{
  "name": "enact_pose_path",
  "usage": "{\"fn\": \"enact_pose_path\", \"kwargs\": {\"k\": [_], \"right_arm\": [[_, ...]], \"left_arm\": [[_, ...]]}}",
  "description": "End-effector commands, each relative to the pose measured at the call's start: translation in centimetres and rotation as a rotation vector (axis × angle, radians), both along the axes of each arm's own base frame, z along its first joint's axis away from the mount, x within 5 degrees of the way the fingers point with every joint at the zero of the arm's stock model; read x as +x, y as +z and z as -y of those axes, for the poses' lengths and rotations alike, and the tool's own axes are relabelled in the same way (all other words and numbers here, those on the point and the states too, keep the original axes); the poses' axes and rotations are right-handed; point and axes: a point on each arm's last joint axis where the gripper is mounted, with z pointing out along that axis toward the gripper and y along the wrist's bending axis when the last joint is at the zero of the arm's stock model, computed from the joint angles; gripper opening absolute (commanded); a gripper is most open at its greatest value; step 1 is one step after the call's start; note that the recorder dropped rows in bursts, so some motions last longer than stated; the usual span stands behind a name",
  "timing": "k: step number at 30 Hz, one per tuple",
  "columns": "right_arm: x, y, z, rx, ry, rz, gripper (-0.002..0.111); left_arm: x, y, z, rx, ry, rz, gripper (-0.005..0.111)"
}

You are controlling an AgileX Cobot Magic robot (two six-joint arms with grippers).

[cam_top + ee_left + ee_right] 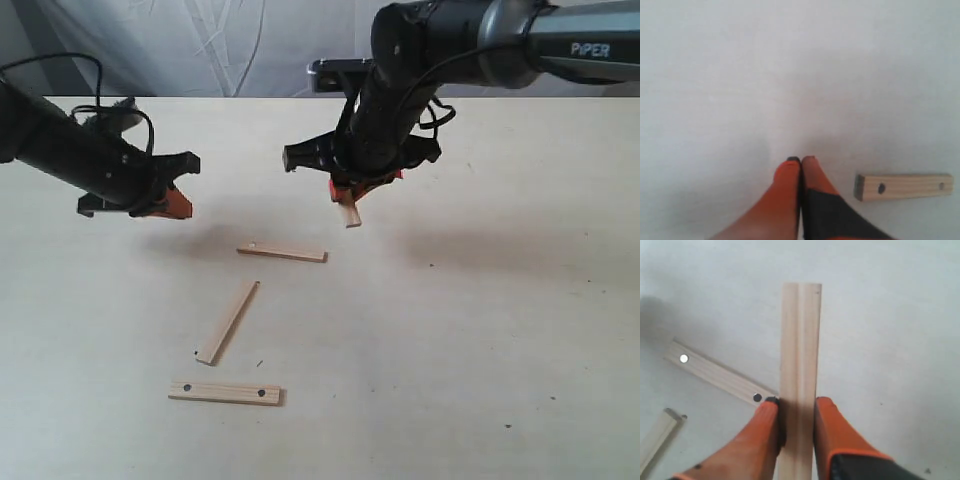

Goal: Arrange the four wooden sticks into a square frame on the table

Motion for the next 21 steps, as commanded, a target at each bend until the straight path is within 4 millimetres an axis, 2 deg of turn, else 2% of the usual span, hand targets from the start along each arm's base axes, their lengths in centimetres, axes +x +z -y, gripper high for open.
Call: {"fn": "enact_pose_path", "kwargs": {"k": [1, 5, 8, 14, 17, 21], "right_arm": [[-1.1, 0.4, -0.2, 0.020, -0.092, -0.087, 0.000], [-3.3, -2.1, -3.2, 0.019, -0.088, -0.092, 0.000], [-4.5, -3.1, -4.7, -0.005, -0.032, -0.075, 0.000], [-5.1, -4.6, -4.9, -0.060, -0.012, -0.125, 0.000], [-5.1, -5.2, -4.9, -0.071, -0.016, -0.136, 0.000], [-5.0, -7.2, -4.7, -0.100, -0.056, -0.175, 0.000]], "left_arm": [[-1.3, 3.6, -0.9, 0.042, -0.004, 0.080, 0.000], [-4.2, 5.5, -1.2, 0.098, 0.025, 0.121, 0.000], [-6.5, 6.2, -1.4, 0.135, 0.070, 0.159, 0.000], [-9.7, 6.9, -1.7, 0.179, 0.124, 0.207, 0.000], [-10.3, 6.8, -1.7, 0.190, 0.136, 0.214, 0.000], [-10.9, 6.0, -1.9, 0.204, 0.153, 0.199, 0.000]]}}
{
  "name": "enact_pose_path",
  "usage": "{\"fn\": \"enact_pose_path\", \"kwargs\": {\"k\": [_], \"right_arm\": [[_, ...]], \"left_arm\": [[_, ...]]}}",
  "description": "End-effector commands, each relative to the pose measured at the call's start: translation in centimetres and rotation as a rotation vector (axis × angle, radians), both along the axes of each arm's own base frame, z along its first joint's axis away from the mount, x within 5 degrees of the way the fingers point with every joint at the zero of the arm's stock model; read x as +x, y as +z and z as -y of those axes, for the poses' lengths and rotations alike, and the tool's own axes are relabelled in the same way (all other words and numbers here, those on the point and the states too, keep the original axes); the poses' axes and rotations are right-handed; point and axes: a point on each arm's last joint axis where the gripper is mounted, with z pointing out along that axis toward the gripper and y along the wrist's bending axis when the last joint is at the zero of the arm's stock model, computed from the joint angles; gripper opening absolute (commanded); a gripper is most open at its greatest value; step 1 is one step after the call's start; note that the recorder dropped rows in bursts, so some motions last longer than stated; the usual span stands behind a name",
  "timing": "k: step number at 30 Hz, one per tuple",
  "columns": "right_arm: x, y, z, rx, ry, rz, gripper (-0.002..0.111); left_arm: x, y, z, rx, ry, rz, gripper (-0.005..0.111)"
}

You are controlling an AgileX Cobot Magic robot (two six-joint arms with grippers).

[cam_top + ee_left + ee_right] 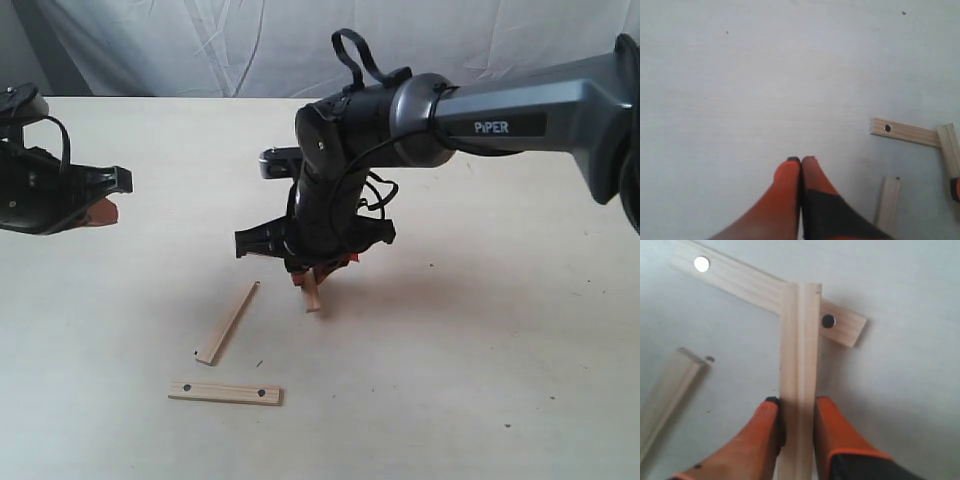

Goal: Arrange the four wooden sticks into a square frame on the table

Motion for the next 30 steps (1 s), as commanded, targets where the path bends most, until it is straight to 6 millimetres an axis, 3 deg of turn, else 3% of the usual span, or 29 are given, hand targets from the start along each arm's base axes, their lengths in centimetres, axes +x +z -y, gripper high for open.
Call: {"fn": "enact_pose_path", "kwargs": {"k": [1, 10, 18, 25, 30], "right_arm": [[0.1, -2.1, 0.4, -0.042, -0.022, -0.030, 0.000], [0.9, -2.0, 1.2, -0.057, -0.060, -0.001, 0.000], [1.4, 0.7, 1.6, -0.015, -0.065, 0.064, 0.000], [1.9, -2.1, 2.0, -0.064, -0.069, 0.032, 0.000], [1.8, -2.7, 2.1, -0.073, -0.095, 0.011, 0.001]], "left_arm": [[-0.6, -0.7, -0.3, 0.017, 0.039, 0.001, 0.000], [-0.7, -0.8, -0.4, 0.010, 0.067, 0.007, 0.000], [-0.6, -0.8, -0.4, 0.013, 0.073, 0.012, 0.000], [-0.6, -0.8, -0.3, -0.003, 0.075, 0.007, 0.000], [-1.0, -1.1, 2.1, -0.007, -0.050, -0.031, 0.000]]}}
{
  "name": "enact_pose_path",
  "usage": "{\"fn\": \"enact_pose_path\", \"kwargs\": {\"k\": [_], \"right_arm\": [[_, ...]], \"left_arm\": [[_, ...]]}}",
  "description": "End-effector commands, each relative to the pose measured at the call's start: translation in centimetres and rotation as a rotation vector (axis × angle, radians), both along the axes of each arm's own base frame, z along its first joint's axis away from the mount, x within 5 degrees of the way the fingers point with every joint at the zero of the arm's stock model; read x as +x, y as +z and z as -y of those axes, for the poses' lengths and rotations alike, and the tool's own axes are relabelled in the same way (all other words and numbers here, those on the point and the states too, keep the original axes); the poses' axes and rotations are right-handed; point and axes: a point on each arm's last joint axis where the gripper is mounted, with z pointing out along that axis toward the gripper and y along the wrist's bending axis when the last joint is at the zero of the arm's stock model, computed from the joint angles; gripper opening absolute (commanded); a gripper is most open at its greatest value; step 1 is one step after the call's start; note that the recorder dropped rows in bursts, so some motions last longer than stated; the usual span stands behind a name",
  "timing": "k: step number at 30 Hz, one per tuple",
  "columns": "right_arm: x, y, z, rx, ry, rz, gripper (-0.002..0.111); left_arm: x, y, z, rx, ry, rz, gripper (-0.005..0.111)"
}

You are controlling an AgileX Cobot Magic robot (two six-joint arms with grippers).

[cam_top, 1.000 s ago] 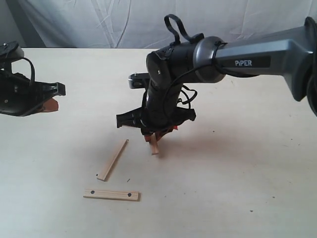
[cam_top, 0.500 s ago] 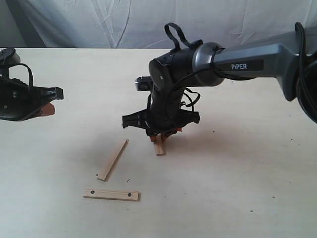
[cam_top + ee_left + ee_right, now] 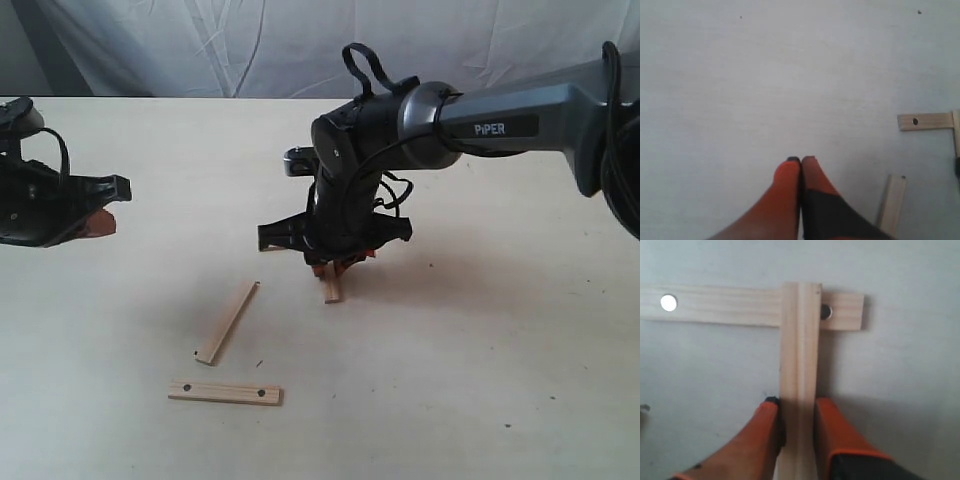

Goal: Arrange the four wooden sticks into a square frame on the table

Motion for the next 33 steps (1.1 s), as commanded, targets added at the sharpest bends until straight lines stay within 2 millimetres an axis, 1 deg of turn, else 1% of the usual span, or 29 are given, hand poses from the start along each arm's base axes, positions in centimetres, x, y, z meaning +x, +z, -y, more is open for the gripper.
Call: {"fn": "enact_pose_path", "kwargs": {"k": [1, 2, 3, 4, 6, 7, 8, 9, 10, 11, 12, 14, 17, 18, 21, 23, 27, 30, 32, 33], "right_arm": [[0.1, -0.9, 0.3, -0.016, -0.025, -0.018, 0.004], [0.1, -0.8, 0.3, -0.013, -0.028, -0.018, 0.015], [0.1, -0.6, 0.3, -0.008, -0.031, -0.017, 0.023], [0.1, 0.1, 0.3, 0.002, -0.031, -0.005, 0.036], [0.1, 1.4, 0.3, 0.020, -0.031, 0.016, 0.044], [0.1, 2.3, 0.4, 0.034, -0.033, 0.033, 0.046], [0.4, 4.2, 1.2, 0.053, -0.051, 0.057, 0.046], [0.7, 5.4, 1.8, 0.064, -0.065, 0.071, 0.046], [1.2, 7.2, 3.3, 0.074, -0.099, 0.089, 0.046], [1.5, 8.2, 4.3, 0.078, -0.111, 0.104, 0.046], [2.0, 9.7, 5.7, 0.090, -0.137, 0.129, 0.046], [2.4, 10.7, 7.0, 0.091, -0.153, 0.144, 0.046], [2.4, 11.3, 8.1, 0.073, -0.150, 0.135, 0.046], [2.4, 11.3, 8.2, 0.065, -0.149, 0.132, 0.046], [2.5, 11.3, 8.4, 0.052, -0.143, 0.132, 0.046], [2.5, 11.3, 8.3, 0.061, -0.142, 0.138, 0.046], [2.5, 11.3, 8.3, 0.068, -0.139, 0.139, 0.046], [2.5, 11.3, 8.3, 0.066, -0.136, 0.140, 0.046], [2.6, 11.3, 8.3, 0.069, -0.136, 0.145, 0.046], [2.6, 11.3, 8.3, 0.070, -0.136, 0.147, 0.046]], "left_arm": [[-0.4, -0.2, 2.4, 0.014, -0.111, -0.014, 0.000], [-0.4, -0.3, 2.9, 0.027, -0.135, -0.014, 0.000], [-0.4, -0.3, 3.0, 0.027, -0.138, -0.014, 0.000], [-0.4, -0.3, 3.0, 0.029, -0.139, -0.014, 0.000], [-0.4, -0.3, 3.0, 0.032, -0.142, -0.014, 0.000], [-0.4, -0.3, 3.0, 0.030, -0.145, -0.017, 0.000], [-0.5, -0.3, 3.2, 0.026, -0.155, -0.021, 0.000], [-0.5, -0.4, 3.3, 0.022, -0.162, -0.027, 0.000], [-0.7, -0.4, 3.9, 0.020, -0.187, -0.032, 0.001], [-0.8, -0.4, 4.5, 0.021, -0.208, -0.034, 0.003], [-1.0, -0.7, 5.5, 0.030, -0.253, -0.042, 0.010], [-1.0, -1.2, 6.8, 0.050, -0.295, -0.040, 0.019], [-1.0, -2.1, 8.3, 0.071, -0.332, -0.047, 0.033], [-1.1, -2.5, 8.8, 0.071, -0.344, -0.058, 0.038], [-1.3, -4.0, 10.1, 0.078, -0.382, -0.101, 0.045], [-1.4, -5.1, 10.8, 0.076, -0.390, -0.135, 0.047], [-1.4, -7.1, 11.6, 0.113, -0.409, -0.169, 0.047], [-1.5, -8.1, 11.8, 0.126, -0.420, -0.198, 0.047], [-1.6, -8.4, 11.8, 0.126, -0.422, -0.212, 0.040], [-1.6, -8.5, 11.8, 0.126, -0.422, -0.214, 0.031]]}}
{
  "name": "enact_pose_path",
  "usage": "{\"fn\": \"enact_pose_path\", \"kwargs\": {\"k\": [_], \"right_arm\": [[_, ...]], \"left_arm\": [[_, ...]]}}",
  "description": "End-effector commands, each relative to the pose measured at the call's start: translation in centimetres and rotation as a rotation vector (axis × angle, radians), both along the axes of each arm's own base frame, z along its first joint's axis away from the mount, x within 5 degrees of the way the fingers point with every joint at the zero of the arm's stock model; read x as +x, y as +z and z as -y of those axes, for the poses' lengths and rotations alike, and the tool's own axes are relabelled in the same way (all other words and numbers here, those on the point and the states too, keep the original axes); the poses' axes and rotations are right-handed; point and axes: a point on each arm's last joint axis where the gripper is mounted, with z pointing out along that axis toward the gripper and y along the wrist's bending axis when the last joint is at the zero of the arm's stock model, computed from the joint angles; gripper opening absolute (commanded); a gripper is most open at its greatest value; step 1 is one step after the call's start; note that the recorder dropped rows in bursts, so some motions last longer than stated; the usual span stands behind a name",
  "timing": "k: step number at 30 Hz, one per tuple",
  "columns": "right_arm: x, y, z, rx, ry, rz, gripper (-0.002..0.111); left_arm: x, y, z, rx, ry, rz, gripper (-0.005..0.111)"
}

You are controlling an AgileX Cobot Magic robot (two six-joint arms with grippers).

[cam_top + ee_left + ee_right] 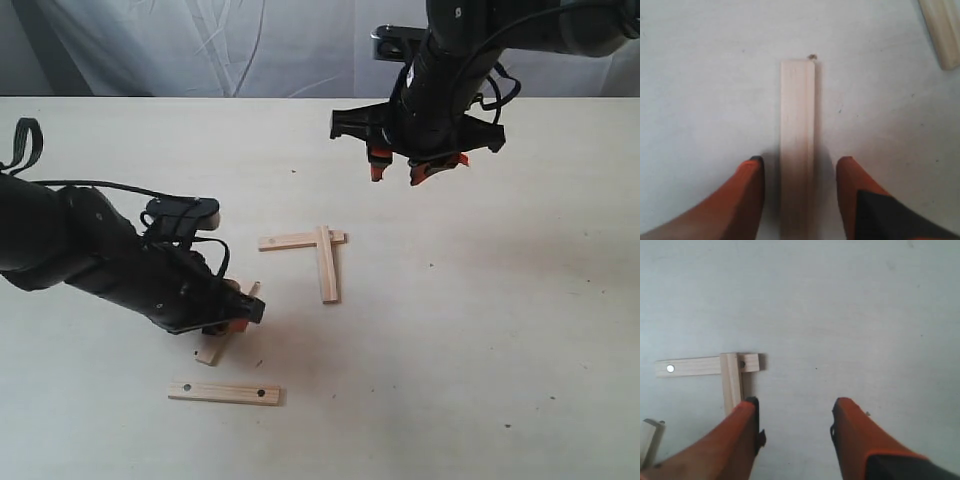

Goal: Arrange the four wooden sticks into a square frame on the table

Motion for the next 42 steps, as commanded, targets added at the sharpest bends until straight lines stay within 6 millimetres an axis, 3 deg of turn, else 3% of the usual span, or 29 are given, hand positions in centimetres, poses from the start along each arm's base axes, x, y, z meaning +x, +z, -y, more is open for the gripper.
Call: {"fn": "enact_pose_path", "kwargs": {"k": [1, 3, 11, 15, 20, 24, 27, 29, 32, 36, 42], "right_arm": [[0.2, 0.4, 0.2, 0.006, 0.003, 0.024, 0.046], [0.2, 0.4, 0.2, 0.007, 0.003, 0.026, 0.046], [0.3, 0.4, 0.4, -0.024, 0.016, 0.042, 0.046], [0.3, 0.4, 0.5, -0.037, 0.022, 0.050, 0.046], [0.3, 0.4, 0.6, -0.043, 0.026, 0.044, 0.046], [0.4, 1.5, 2.4, -0.009, 0.095, 0.015, 0.046], [0.9, 2.1, 5.2, 0.069, 0.075, -0.041, 0.046], [1.1, 2.0, 6.9, 0.101, 0.079, -0.090, 0.046], [0.9, 1.1, 7.8, 0.129, 0.075, -0.125, 0.046], [0.0, -0.9, 7.7, 0.132, 0.072, -0.152, 0.046], [-1.3, -3.6, 7.6, 0.139, 0.071, -0.182, 0.046]], "left_arm": [[-0.2, -1.0, 0.1, 0.011, -0.001, -0.036, 0.021], [0.3, -0.4, 0.4, -0.003, -0.002, -0.013, -0.001], [3.1, 5.3, 1.5, -0.151, 0.108, 0.165, 0.000], [3.4, 5.9, 1.3, -0.154, 0.144, 0.208, 0.000], [2.6, 5.4, 1.4, -0.071, -0.045, 0.171, 0.000], [1.4, 5.5, 1.2, 0.020, -0.228, 0.132, 0.000], [0.7, 6.5, 1.3, 0.075, -0.236, 0.132, 0.000], [-0.1, 6.9, 1.8, 0.143, -0.256, 0.123, 0.000], [-1.0, 6.1, 2.9, 0.242, -0.275, 0.094, 0.000], [-1.0, 4.7, 4.1, 0.266, -0.279, 0.098, 0.011], [-0.7, 2.8, 4.5, 0.238, -0.242, 0.048, 0.045]]}}
